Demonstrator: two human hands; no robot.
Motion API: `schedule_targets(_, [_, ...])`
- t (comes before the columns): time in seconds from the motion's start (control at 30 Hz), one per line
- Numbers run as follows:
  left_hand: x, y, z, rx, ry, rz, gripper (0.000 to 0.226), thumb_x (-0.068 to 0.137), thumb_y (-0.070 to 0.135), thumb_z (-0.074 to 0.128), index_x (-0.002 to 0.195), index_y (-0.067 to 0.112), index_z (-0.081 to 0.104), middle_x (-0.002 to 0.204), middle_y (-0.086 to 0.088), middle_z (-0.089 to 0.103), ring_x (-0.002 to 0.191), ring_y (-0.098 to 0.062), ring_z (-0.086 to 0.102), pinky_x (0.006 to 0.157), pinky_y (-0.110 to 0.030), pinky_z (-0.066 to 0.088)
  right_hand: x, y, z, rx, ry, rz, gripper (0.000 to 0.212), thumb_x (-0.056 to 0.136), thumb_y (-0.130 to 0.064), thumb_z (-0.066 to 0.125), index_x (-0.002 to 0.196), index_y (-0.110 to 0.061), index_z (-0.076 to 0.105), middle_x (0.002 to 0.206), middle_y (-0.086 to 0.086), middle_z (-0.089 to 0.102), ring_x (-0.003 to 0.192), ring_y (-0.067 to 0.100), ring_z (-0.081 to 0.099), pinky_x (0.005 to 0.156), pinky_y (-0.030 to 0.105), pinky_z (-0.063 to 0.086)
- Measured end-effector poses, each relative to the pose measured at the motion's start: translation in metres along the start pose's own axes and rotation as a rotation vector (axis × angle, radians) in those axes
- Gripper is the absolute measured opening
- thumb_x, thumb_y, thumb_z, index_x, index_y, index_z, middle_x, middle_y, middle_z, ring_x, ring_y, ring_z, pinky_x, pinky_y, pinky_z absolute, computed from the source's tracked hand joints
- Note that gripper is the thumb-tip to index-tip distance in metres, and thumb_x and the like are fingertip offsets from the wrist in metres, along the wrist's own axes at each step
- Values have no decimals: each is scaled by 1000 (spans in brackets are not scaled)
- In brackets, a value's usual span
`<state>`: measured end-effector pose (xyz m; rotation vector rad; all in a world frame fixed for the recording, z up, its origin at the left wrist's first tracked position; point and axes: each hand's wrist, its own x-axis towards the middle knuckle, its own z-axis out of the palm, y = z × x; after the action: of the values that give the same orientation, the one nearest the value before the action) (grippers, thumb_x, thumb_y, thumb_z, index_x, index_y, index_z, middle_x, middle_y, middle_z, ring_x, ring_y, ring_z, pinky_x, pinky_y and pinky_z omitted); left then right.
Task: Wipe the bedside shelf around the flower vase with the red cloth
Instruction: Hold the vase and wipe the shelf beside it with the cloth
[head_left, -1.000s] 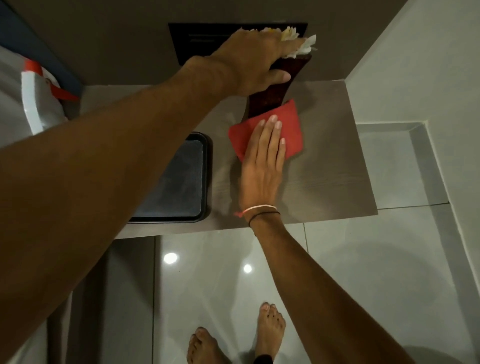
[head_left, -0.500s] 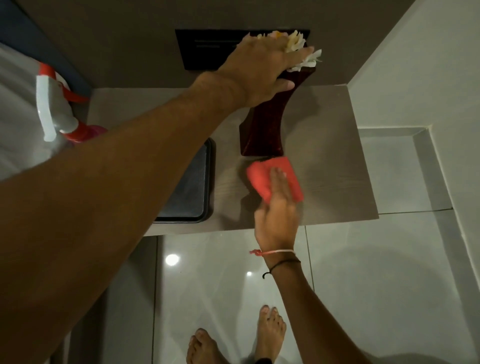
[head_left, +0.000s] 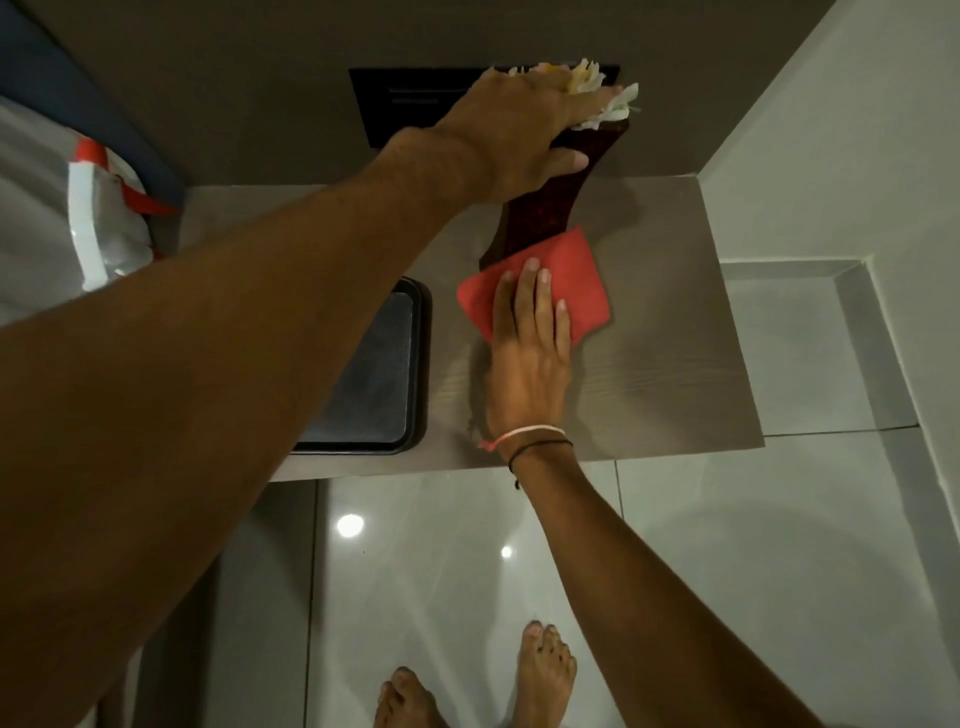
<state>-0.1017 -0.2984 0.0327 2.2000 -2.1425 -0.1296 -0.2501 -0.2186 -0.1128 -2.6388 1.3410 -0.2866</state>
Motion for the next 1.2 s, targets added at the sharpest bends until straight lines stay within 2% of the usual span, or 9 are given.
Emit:
schedule_targets(0.07, [-1, 0, -1, 1, -6, 5, 65, 107, 37, 48, 163, 22, 20, 171, -13, 25, 156, -32, 29, 127, -54, 26, -12, 7, 3, -6, -147, -9, 68, 89, -13, 17, 157, -7, 17, 167, 19, 12, 155, 33, 8, 126, 52, 14])
schedule_targets(0.13, [-3, 3, 0, 19, -4, 5, 65, 107, 38, 48, 163, 23, 20, 169, -14, 28, 154, -33, 30, 126, -55, 27, -23, 14, 1, 13, -243, -1, 69, 93, -9, 39, 158, -10, 15, 168, 16, 8, 156, 31, 4, 127, 51, 8])
schedule_targets(0.23, [-8, 9, 0, 42, -3, -5, 65, 107, 38, 48, 164, 25, 19, 166, -16, 32, 153, -34, 31, 124, -56, 29, -42, 21, -12, 109, -224, 54, 75, 91, -9, 62, 156, -13, 24, 167, 14, 17, 155, 31, 12, 127, 50, 11])
schedule_targets(0.4, [-25, 24, 9, 40, 17, -70, 66, 107, 40, 47, 164, 33, 15, 171, -13, 19, 159, -33, 17, 130, -58, 15, -71, 30, -34, 248, -90, 155, 77, 86, -3, 68, 153, -13, 33, 163, 11, 30, 152, 29, 25, 123, 50, 27])
schedule_targets(0.77, [-59, 59, 32, 111, 50, -125, 68, 107, 47, 42, 164, 34, 7, 174, -15, 2, 162, -34, 2, 130, -54, 3, -99, 44, -67, 404, -128, 219, 76, 91, -5, 65, 156, -17, 28, 165, 6, 28, 150, 28, 29, 120, 50, 35])
schedule_targets(0.87, [-71, 58, 22, 95, 34, -93, 79, 103, 59, 43, 165, 30, 4, 173, -19, -1, 162, -36, 0, 132, -55, 5, -99, 42, -76, 666, -49, 304, 66, 92, -7, 65, 150, -19, 37, 149, 8, 48, 127, 16, 55, 103, 36, 53])
schedule_targets(0.97, [-106, 44, 11, 122, 201, -169, 79, 102, 67, 30, 165, 25, 9, 172, -23, 4, 161, -37, 5, 132, -54, 11, -97, 36, -84, 1016, 46, 365, 35, 89, -17, 67, 120, -20, 52, 110, -9, 60, 92, -15, 59, 75, 5, 50])
schedule_targets(1.07, [-152, 23, 5, 145, 342, -272, 76, 103, 68, 22, 164, 24, 16, 171, -24, 12, 161, -37, 12, 131, -53, 15, -83, 26, -84, 1265, -9, 536, 21, 90, -9, 64, 104, -23, 62, 93, -10, 66, 75, -9, 63, 69, 15, 51])
schedule_targets(1.2, [-208, -2, 0, 168, 343, -350, 75, 104, 66, 21, 164, 22, 17, 171, -24, 14, 161, -36, 13, 131, -54, 16, -52, -16, -78, 1770, -302, 823, 30, 89, 1, 62, 117, -9, 67, 109, 13, 73, 94, 24, 71, 75, 38, 62])
